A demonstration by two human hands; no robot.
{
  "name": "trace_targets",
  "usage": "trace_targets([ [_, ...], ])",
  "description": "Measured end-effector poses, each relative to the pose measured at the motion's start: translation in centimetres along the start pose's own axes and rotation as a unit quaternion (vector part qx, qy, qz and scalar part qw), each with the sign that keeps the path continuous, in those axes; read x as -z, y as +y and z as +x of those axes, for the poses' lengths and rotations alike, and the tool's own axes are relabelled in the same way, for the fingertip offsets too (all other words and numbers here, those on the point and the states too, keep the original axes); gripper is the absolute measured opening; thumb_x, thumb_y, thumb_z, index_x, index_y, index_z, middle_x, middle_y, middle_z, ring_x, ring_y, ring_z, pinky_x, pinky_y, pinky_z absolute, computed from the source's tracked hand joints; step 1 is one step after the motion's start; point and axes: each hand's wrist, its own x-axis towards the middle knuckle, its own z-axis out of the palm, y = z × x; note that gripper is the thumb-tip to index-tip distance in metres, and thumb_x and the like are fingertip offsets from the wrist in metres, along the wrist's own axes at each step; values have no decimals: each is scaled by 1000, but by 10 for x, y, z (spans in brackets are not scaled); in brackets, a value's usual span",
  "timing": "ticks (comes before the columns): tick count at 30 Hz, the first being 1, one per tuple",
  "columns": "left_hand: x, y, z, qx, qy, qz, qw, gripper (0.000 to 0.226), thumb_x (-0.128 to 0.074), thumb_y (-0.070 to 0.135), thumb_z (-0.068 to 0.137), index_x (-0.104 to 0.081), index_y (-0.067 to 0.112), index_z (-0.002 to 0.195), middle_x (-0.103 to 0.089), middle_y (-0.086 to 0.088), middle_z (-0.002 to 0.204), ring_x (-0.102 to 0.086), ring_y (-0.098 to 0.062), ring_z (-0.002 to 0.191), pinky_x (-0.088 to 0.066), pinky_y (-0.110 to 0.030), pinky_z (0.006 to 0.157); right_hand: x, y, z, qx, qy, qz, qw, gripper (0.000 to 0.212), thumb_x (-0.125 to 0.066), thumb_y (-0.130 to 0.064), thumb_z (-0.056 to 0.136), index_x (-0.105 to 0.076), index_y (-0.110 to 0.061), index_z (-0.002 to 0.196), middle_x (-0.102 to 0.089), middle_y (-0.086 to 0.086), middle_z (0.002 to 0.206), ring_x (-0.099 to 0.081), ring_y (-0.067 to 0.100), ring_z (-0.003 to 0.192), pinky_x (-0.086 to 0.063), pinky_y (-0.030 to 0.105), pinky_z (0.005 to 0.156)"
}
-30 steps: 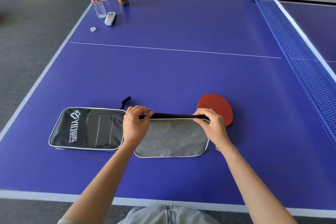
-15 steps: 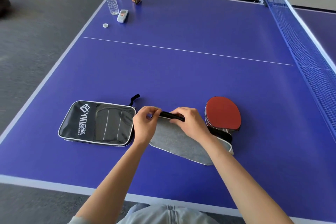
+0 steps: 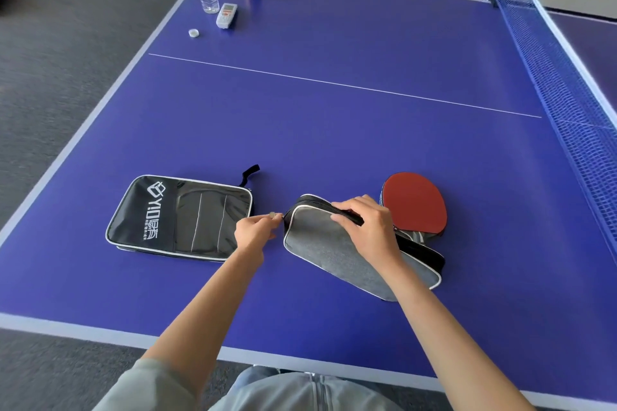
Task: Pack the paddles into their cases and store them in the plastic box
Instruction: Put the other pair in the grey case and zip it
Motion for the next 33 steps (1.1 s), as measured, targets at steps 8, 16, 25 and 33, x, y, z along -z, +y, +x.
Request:
trace_targets([
  [8, -13, -37, 16, 80, -5, 35, 996, 10, -71, 14, 82, -73, 4, 80, -64, -5, 75, -55, -11, 56, -51, -23, 72, 4, 3, -6, -14, 47, 5, 999, 16, -77, -10, 75, -73, -7, 90, -73, 0, 85, -65, 15, 75, -47, 14, 70],
  [16, -34, -5, -35, -48, -105, 1, 993, 55, -67, 39, 83, -47, 21, 131, -51, -3, 128, -61, -15, 100, -54, -37, 90, 2, 0, 9, -143, 97, 33, 984, 16, -76, -12, 75, -71, -13, 90, -69, -10, 82, -63, 14, 75, -49, 24, 73],
  [25, -75, 38, -65, -38, -83, -11, 996, 44, -70, 39, 80, -57, 22, 118, -58, -1, 106, -58, -17, 97, -59, -34, 76, 1, -3, 13, -213, -78, 119, 967, 23, -64, -26, 87, -68, -25, 109, -69, -17, 98, -63, -1, 90, -45, 5, 74],
  [33, -66, 32, -46, -165, -80, 161, 970, 20, -46, 21, 85, -40, 10, 68, -43, -2, 63, -40, -17, 58, -36, -23, 53, 20, 27, -2, -245, -84, -10, 966, 24, -61, -21, 89, -56, -13, 67, -53, 1, 57, -45, 20, 57, -27, 31, 56],
])
